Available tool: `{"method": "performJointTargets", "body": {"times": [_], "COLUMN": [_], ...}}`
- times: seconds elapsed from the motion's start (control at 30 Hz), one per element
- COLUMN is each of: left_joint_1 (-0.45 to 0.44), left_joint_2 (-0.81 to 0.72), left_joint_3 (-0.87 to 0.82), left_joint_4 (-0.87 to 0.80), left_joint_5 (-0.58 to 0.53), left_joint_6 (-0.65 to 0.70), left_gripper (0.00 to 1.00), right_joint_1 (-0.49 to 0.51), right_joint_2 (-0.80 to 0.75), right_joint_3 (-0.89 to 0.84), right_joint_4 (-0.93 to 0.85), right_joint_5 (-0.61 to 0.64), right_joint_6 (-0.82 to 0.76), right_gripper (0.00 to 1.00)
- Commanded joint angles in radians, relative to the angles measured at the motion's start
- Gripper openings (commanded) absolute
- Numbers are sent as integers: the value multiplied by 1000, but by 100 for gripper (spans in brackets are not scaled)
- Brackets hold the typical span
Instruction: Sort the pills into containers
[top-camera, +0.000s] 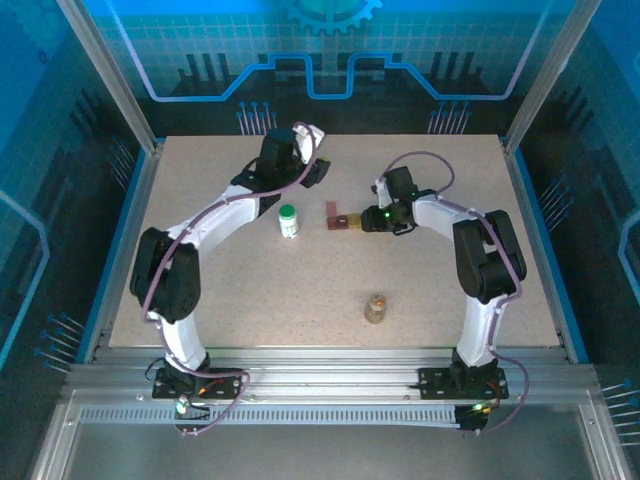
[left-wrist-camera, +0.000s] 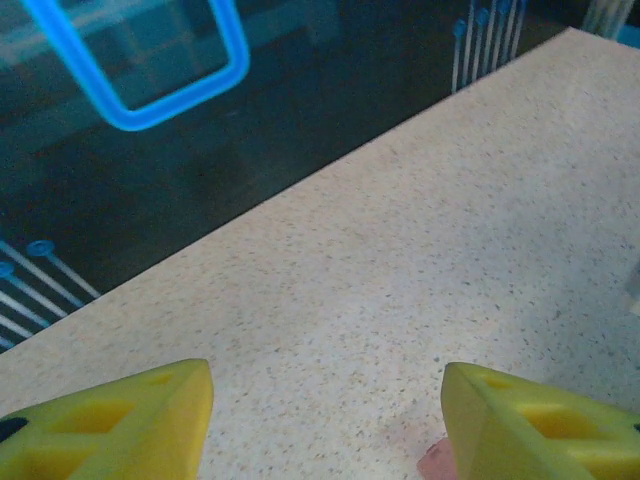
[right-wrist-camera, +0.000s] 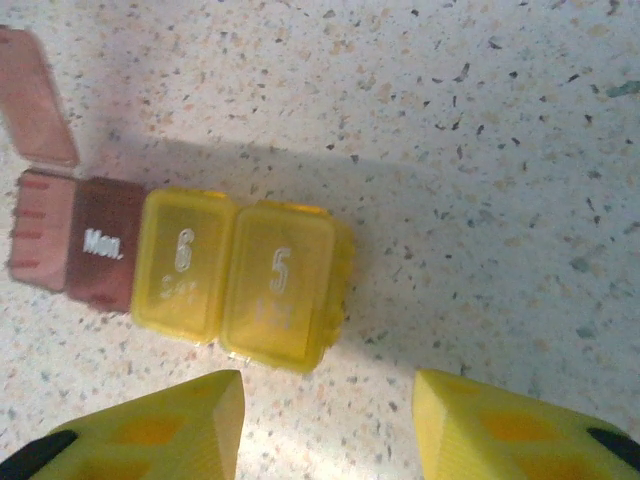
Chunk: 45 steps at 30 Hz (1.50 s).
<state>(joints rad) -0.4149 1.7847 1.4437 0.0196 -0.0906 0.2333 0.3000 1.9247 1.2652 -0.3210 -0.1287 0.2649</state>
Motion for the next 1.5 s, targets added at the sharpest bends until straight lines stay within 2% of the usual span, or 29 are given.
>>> {"method": "performJointTargets", "body": {"times": [0.0, 0.23, 0.4, 0.5, 0.57, 0.67, 0.77, 0.93, 1.1, 1.27, 1.47], "left_joint_1": [6, 8, 14, 34, 42, 42, 40, 10, -70, -111, -111], "left_joint_2": [-123, -303, -377, -386, -374, -357, -391, -492, -621, -728, -791], "left_joint_3": [-58, -195, -258, -296, -328, -359, -403, -503, -685, -863, -986], "left_joint_4": [57, -59, -234, -309, -308, -284, -229, -150, 42, 219, 298], "left_joint_5": [-116, -245, -342, -304, -241, -211, -187, -210, -182, -177, -200], "left_joint_6": [-141, -286, -431, -560, -620, -664, -660, -630, -539, -474, -448], "left_gripper": [65, 70, 76, 84, 84, 84, 83, 83, 83, 83, 83], "right_joint_1": [3, 16, 36, 63, 83, 110, 139, 201, 285, 371, 468], "right_joint_2": [-79, -192, -263, -287, -295, -313, -359, -459, -544, -601, -629], "right_joint_3": [-33, -119, -167, -182, -186, -182, -176, -157, -142, -133, -160], "right_joint_4": [56, 141, 204, 221, 225, 200, 112, -109, -339, -532, -662], "right_joint_5": [19, 21, 14, 36, 60, 88, 140, 262, 414, 454, 384], "right_joint_6": [-29, -49, -61, -73, -81, -87, -79, -38, -46, -4, 95], "right_gripper": [51, 58, 60, 62, 64, 66, 67, 72, 77, 80, 87]}}
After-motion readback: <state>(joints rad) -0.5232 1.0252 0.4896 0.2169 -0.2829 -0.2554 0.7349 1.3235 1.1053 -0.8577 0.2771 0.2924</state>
